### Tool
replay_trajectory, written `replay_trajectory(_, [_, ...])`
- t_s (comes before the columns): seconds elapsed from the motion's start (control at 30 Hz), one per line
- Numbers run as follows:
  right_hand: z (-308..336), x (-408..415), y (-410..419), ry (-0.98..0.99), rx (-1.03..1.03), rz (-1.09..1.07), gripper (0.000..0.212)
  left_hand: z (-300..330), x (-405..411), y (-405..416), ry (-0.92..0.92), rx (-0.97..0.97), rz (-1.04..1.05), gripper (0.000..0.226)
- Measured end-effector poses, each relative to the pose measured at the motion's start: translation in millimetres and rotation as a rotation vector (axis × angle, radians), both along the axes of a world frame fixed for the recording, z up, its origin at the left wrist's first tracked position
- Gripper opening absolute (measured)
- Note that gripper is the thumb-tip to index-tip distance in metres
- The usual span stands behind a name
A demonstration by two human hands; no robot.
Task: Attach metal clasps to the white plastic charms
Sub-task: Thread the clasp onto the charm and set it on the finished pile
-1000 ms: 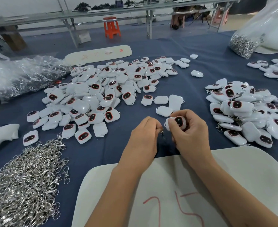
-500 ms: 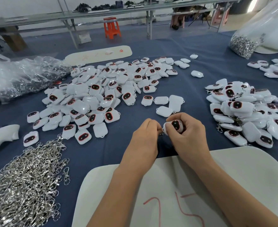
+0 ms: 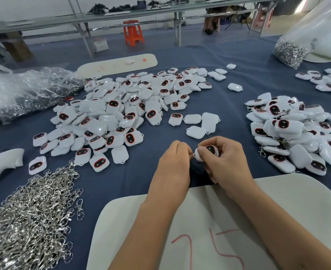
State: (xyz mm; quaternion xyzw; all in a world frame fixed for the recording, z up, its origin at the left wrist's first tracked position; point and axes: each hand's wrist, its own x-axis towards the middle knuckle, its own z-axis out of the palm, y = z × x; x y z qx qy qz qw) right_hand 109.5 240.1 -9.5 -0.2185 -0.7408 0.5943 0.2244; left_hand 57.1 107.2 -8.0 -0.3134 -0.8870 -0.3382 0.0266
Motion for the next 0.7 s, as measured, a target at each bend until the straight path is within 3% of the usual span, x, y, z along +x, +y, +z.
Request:
replay_trajectory(0.1, [1, 2, -5, 0.019, -0.062, 0.064, 0.016, 0, -3, 4, -0.199, 0.162, 0.061, 0.018])
replay_trajectory(0.3, [3, 1, 0, 0.081, -0.101, -0.005, 0.010, -2, -9, -2, -0.101, 0.352, 0.044, 0.022])
replay_trajectory(0.47, [2, 1, -6, 0.116, 0.184, 0.120, 0.023, 1, -14, -6, -0.079, 0.381, -0.042, 0.019])
replay_trajectory(0.6, [0, 1, -9, 0.124, 0.442, 0.155, 0.013, 2, -15, -8, -0.159, 0.372, -0.041, 0.018])
replay_trajectory(0.7, [2, 2, -4, 0.126, 0.478, 0.149, 0.012, 4, -15, -9, -0.203, 0.387, -0.049, 0.019])
